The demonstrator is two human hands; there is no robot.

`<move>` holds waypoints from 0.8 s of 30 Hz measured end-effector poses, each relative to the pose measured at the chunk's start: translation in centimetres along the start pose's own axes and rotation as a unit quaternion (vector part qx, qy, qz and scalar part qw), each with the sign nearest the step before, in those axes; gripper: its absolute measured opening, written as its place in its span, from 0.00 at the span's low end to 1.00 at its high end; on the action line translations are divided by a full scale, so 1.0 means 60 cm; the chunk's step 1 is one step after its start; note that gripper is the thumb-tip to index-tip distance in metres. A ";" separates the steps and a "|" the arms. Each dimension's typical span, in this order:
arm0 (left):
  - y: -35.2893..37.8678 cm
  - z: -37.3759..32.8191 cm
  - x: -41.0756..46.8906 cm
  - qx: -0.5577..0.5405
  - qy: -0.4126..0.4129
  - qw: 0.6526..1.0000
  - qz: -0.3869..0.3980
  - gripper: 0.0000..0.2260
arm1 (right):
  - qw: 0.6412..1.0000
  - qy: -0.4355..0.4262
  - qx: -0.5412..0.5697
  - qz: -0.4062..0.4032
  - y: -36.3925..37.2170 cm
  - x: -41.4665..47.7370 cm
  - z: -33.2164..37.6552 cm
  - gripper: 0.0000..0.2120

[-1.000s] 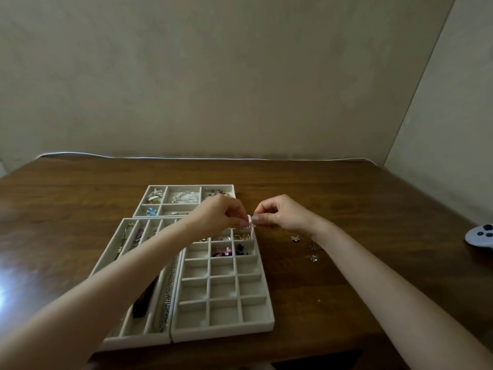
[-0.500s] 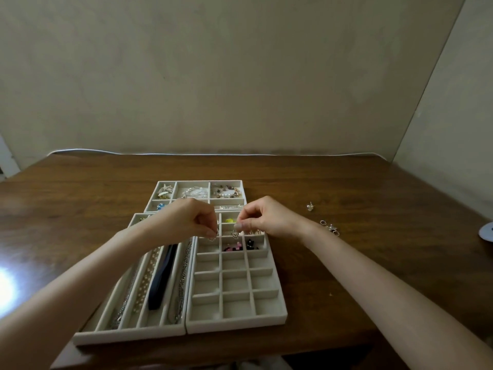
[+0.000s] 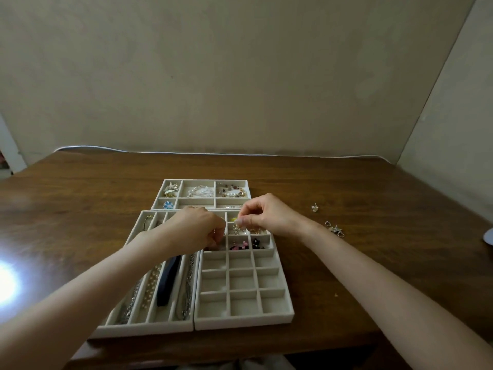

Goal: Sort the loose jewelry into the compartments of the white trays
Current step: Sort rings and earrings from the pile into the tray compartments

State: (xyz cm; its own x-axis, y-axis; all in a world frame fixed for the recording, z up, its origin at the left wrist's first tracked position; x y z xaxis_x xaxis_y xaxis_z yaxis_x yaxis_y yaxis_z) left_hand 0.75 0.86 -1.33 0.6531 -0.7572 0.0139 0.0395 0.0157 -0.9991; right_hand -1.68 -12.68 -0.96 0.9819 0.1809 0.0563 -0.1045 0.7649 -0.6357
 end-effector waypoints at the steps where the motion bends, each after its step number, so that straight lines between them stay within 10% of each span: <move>1: 0.000 -0.001 0.001 0.018 0.002 1.000 -0.012 0.05 | 1.000 -0.001 0.000 0.002 0.001 0.000 0.002 0.04; 24: -0.029 0.075 -0.031 -0.113 -0.134 0.971 -0.163 0.07 | 0.991 -0.002 -0.113 0.069 0.066 0.033 0.019 0.06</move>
State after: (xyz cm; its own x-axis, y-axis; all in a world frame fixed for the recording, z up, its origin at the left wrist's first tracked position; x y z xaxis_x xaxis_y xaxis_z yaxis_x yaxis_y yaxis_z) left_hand 2.86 5.15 0.57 0.8082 -0.5006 0.3103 0.1299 -0.3625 -0.9229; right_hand -0.34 -8.59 -2.49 0.9602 0.2764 -0.0401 -0.1987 0.5753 -0.7935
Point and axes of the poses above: each hand's wrist, its own x-axis towards the middle knuckle, its own y-axis out of the palm, z = x × y, the point moved 5 cm from there along x, towards the middle knuckle, and after that the axes turned 1 degree about -z, right-handed, at the moved point
